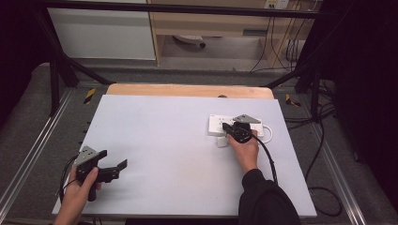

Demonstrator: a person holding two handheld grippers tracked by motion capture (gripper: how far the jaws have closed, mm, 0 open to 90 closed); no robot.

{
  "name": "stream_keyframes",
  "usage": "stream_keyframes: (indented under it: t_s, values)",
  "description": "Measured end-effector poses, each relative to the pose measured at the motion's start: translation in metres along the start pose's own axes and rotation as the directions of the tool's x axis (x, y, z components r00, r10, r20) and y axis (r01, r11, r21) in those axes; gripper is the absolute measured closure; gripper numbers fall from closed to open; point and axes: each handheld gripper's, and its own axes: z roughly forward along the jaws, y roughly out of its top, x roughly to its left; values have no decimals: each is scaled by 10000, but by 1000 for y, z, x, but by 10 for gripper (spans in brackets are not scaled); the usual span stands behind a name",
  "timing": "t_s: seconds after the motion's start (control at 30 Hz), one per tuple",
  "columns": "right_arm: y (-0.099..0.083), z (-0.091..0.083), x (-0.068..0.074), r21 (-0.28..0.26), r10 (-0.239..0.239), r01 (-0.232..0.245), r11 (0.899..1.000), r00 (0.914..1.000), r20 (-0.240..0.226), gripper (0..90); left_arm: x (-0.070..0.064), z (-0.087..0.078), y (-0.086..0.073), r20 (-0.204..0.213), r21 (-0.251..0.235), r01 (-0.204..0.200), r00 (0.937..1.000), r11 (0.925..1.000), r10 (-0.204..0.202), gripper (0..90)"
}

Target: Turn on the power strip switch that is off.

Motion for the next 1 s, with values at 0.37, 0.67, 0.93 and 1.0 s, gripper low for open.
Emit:
stream_keyframes:
  t_s: [0.37,0.67,0.93,1.0]
  values:
    - [-1,1,1,-2,-6,6,10000,10000,-18,900,0,0,0,-10,-21,5,10000,10000,-5,59]
    - [-3,0,2,-96,-41,40,9999,10000,-44,900,0,0,0,-11,-18,5,10000,10000,-5,59]
    - [-4,0,2,-112,-67,66,9999,9999,-92,900,0,-1,0,-28,-39,7,10000,10000,-7,59]
    - [-4,0,2,-124,-74,73,9999,9999,-97,900,0,-1,0,-34,-44,10,10000,10000,-10,59]
